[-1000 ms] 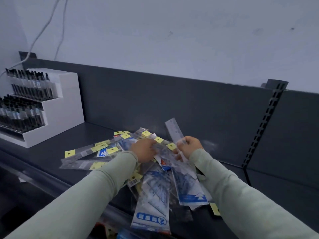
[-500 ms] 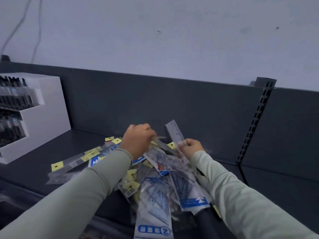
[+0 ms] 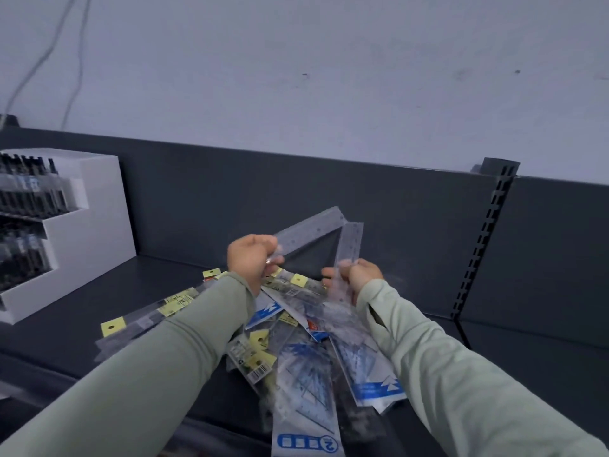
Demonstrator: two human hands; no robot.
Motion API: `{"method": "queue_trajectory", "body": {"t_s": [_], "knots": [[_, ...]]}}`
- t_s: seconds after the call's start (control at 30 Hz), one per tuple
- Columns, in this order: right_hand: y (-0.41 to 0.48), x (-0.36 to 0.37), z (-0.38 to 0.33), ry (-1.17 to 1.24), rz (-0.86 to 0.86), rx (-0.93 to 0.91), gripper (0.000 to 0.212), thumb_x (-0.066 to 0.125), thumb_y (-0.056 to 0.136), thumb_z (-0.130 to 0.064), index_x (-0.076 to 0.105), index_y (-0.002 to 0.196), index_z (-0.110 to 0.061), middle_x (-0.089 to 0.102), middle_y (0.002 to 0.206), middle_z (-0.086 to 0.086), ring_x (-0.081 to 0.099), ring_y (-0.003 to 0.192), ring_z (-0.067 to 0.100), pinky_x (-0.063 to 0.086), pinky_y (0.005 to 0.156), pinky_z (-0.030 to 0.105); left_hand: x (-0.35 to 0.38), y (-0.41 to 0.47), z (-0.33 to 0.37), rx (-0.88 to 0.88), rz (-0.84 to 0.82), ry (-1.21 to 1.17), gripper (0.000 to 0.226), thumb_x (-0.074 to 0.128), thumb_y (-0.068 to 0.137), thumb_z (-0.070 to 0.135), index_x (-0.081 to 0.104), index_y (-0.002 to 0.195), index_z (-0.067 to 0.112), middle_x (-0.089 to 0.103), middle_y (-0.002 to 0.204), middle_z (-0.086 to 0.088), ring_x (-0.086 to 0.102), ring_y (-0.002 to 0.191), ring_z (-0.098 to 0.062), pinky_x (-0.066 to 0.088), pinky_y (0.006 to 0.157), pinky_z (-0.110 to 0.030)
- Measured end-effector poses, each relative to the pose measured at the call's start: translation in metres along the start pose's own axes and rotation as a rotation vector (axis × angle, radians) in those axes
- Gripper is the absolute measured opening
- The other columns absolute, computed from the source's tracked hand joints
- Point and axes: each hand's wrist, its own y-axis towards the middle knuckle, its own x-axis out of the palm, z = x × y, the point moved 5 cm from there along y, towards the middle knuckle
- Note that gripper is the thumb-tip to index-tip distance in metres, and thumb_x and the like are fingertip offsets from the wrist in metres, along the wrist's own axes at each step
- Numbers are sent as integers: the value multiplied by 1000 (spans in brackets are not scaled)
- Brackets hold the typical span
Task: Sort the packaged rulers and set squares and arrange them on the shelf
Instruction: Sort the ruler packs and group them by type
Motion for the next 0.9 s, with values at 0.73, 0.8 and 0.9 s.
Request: {"method": "queue_trajectory", "body": {"t_s": [0.73, 0.8, 0.9], "knots": [[-3, -73, 3, -238, 222, -9, 14, 39, 91, 3, 48, 82, -1, 55, 73, 27, 58, 56, 33, 56, 65, 55, 87, -40, -62, 694, -741, 1873, 18, 49, 90, 32, 60, 97, 20, 61, 118, -7, 52, 113, -28, 31, 94, -41], [-12, -73, 6, -227, 178, 30, 11, 38, 94, 4, 47, 89, 2, 59, 61, 25, 57, 51, 33, 54, 60, 51, 92, -40, -59, 764, -750, 1913, 21, 47, 91, 27, 63, 101, 16, 62, 115, -7, 52, 111, -28, 32, 93, -41], [-21, -79, 4, -261, 163, 74, 22, 35, 95, 9, 46, 114, 6, 57, 39, 13, 55, 30, 24, 48, 33, 29, 93, -38, -58, 761, -751, 1909, 23, 47, 94, 25, 59, 110, 14, 60, 119, -8, 52, 115, -27, 33, 96, -39]]}}
